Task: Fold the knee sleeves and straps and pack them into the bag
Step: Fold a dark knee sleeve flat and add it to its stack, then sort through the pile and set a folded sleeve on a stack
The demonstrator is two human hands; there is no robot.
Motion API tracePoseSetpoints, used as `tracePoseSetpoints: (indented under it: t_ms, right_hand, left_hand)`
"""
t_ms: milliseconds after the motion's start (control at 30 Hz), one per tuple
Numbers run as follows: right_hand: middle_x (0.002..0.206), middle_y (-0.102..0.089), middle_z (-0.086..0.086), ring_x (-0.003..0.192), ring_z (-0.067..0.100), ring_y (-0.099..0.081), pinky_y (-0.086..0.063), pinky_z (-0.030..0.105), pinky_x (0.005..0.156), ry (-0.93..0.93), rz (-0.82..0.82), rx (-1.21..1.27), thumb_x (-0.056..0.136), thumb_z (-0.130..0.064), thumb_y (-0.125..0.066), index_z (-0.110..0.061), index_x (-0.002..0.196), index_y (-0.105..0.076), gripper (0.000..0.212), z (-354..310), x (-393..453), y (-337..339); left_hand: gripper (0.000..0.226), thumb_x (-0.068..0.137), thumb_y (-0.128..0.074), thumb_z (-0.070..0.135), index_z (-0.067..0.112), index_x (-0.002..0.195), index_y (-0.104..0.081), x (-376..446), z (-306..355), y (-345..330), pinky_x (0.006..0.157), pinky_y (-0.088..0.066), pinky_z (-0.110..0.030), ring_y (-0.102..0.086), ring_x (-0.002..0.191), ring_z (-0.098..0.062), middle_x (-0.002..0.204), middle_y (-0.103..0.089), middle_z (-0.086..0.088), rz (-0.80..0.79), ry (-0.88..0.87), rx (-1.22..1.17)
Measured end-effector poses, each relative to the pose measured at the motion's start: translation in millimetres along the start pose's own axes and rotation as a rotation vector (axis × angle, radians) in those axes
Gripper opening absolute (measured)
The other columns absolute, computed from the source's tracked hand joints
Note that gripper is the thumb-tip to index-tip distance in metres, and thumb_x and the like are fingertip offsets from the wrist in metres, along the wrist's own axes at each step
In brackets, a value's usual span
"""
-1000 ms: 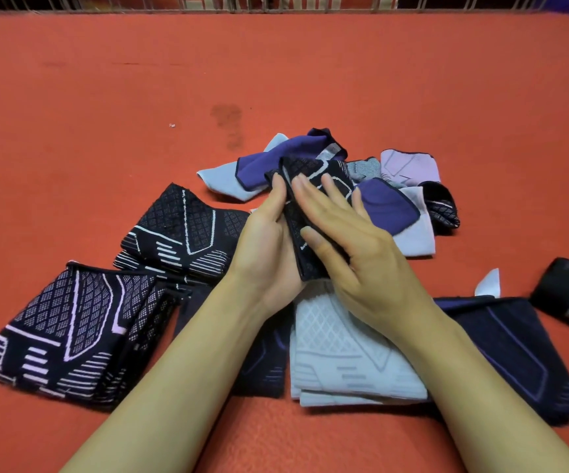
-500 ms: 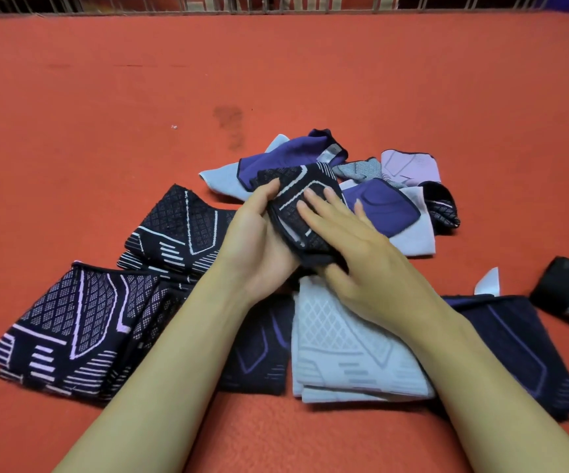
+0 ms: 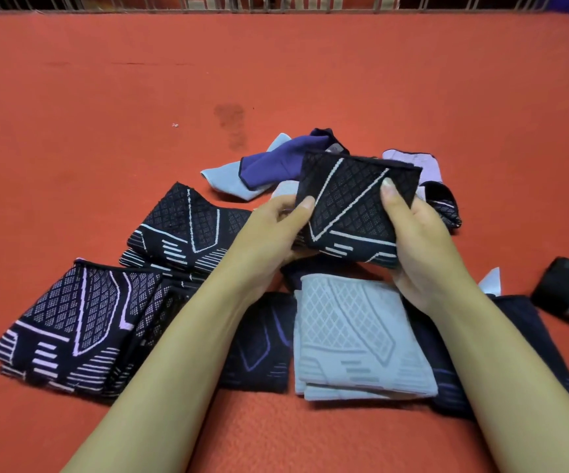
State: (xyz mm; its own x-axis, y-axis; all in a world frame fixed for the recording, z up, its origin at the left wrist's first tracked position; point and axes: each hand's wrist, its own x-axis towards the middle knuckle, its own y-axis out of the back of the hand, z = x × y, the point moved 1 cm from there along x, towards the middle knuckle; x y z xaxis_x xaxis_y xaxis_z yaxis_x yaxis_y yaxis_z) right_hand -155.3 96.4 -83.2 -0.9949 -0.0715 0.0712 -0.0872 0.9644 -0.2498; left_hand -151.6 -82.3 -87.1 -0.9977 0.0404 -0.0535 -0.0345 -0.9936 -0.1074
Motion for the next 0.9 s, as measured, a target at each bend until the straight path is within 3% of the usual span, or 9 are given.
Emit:
tracePoseSetpoints:
  t_ms: [100,167,233,333,433,567,700,800,900]
  right_hand:
    - [0.117,-0.077,0.002,0.107,0.021,-0.074,-0.058,0.046,0.096,-0.05,-0.038,-0.16,0.111,-0.034,-0.046,-0.016,0.131,-0.064,0.032,8.7,3.0,2.0]
    - [0.089,-0.078,-0.001,0.068,0.019,-0.073,-0.06,0.035,0.06,-0.11,-0.067,-0.26,0.109,-0.034,-0.051,-0.015,0.128,-0.061,0.03,10.9,0.4,-0.4]
    - [0.066,-0.069,-0.002,0.042,0.016,-0.056,-0.043,0.024,0.041,-0.084,-0.104,-0.357,0.106,-0.03,-0.056,-0.014,0.125,-0.058,0.025,8.4,-2.5,-3.8]
    - [0.05,-0.06,-0.008,0.036,0.007,-0.045,-0.036,0.019,0.043,-0.005,-0.152,-0.514,0.104,-0.028,-0.06,-0.017,0.114,-0.064,0.015,-2.9,-1.9,-12.1]
    - [0.047,-0.058,-0.002,0.038,0.008,-0.046,-0.038,0.02,0.047,-0.027,-0.197,-0.606,0.103,-0.036,-0.06,-0.016,0.102,-0.069,0.022,-5.2,4.5,-36.4]
    - [0.088,-0.079,0.011,0.047,0.006,-0.059,-0.044,0.018,0.045,-0.193,-0.291,-0.56,0.104,-0.037,-0.059,-0.01,0.104,-0.068,0.029,11.6,22.5,-82.2]
    - [0.097,-0.078,0.016,0.051,0.01,-0.065,-0.048,0.021,0.046,-0.232,-0.362,-0.599,0.105,-0.033,-0.057,-0.006,0.099,-0.063,0.029,21.9,41.0,-112.7]
    - [0.086,-0.078,0.014,0.052,0.013,-0.065,-0.051,0.028,0.051,-0.258,-0.41,-0.659,0.106,-0.032,-0.057,-0.007,0.087,-0.061,0.031,30.4,47.4,-126.6]
    - [0.061,-0.07,-0.003,0.047,0.009,-0.06,-0.046,0.019,0.041,-0.279,-0.403,-0.75,0.105,-0.036,-0.058,-0.012,0.075,-0.059,0.038,34.8,49.2,-132.5]
  left_hand:
    - [0.02,0.106,-0.059,0.031,0.016,0.105,-0.072,-5.7,9.1,4.4,0.083,-0.054,-0.026,-0.068,0.086,-0.002,0.094,-0.077,0.009,0.118,-0.231,0.317]
    - [0.019,0.107,-0.057,0.03,0.017,0.098,-0.067,-13.2,19.9,8.2,0.07,-0.045,-0.021,-0.063,0.076,0.0,0.083,-0.07,0.011,0.229,-0.434,0.613]
    - [0.021,0.108,-0.053,0.031,0.015,0.099,-0.064,-19.3,29.0,15.1,0.073,-0.046,-0.032,-0.063,0.08,-0.011,0.085,-0.069,0.005,0.279,-0.505,0.774]
    - [0.021,0.107,-0.051,0.034,0.018,0.106,-0.065,-20.4,40.0,36.1,0.079,-0.048,-0.045,-0.064,0.093,-0.025,0.096,-0.072,0.002,0.377,-0.446,0.928]
    - [0.018,0.105,-0.056,0.036,0.024,0.114,-0.067,-21.5,49.6,60.1,0.082,-0.048,-0.044,-0.064,0.107,-0.032,0.109,-0.074,-0.001,0.49,-0.358,0.982]
    - [0.015,0.103,-0.061,0.033,0.022,0.111,-0.067,-21.7,54.6,97.4,0.084,-0.044,-0.041,-0.063,0.112,-0.033,0.116,-0.072,-0.006,0.613,-0.169,0.998]
    - [0.018,0.102,-0.062,0.03,0.021,0.115,-0.071,-17.4,51.4,122.0,0.099,-0.049,-0.051,-0.063,0.117,-0.037,0.12,-0.072,-0.011,0.69,-0.04,1.009]
    - [0.022,0.102,-0.059,0.026,0.022,0.121,-0.07,-11.9,44.8,134.6,0.102,-0.048,-0.059,-0.06,0.121,-0.041,0.125,-0.07,-0.013,0.701,0.019,1.041]
    - [0.03,0.105,-0.051,0.021,0.015,0.133,-0.062,-5.4,36.1,137.7,0.109,-0.041,-0.06,-0.045,0.131,-0.045,0.138,-0.056,-0.02,0.608,0.163,1.16]
